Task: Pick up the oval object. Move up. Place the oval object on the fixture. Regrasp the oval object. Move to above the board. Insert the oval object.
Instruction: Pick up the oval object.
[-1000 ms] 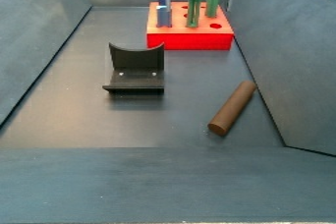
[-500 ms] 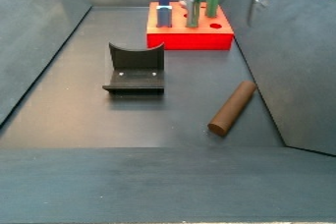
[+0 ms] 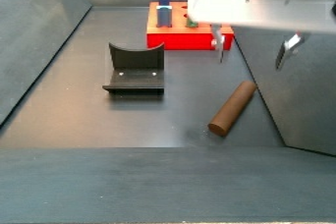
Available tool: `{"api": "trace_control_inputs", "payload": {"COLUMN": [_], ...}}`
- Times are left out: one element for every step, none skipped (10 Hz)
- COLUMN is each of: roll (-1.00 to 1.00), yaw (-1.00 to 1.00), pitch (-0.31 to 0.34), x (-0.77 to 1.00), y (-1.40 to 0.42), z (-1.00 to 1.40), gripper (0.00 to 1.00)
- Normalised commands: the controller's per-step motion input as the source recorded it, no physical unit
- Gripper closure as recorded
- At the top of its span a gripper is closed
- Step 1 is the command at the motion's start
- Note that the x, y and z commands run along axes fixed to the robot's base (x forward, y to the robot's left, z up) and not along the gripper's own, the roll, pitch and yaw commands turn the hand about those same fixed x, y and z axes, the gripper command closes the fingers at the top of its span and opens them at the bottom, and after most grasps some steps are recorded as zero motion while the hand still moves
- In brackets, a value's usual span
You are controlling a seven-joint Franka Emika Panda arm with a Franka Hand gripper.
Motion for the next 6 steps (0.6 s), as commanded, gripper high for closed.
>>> {"api": "trace_control_inputs", "payload": {"roll": [-0.34, -0.3, -0.32, -0.36, -0.32, -0.26], "yaw": [-0.38, -0.39, -0.46, -0.55, -0.48, -0.43], "pitch": [-0.214, -0.181, -0.186, -0.197, -0.19, -0.156], "x": [0.6, 0.64, 0.57, 0.41, 0.18, 0.03], "y": [0.26, 0.31, 0.25, 0.16, 0.18, 0.23], "z": [-0.35, -0.43, -0.4, -0.33, -0.38, -0.51], "gripper": [0.0, 0.0, 0.0, 0.0, 0.0, 0.0]}}
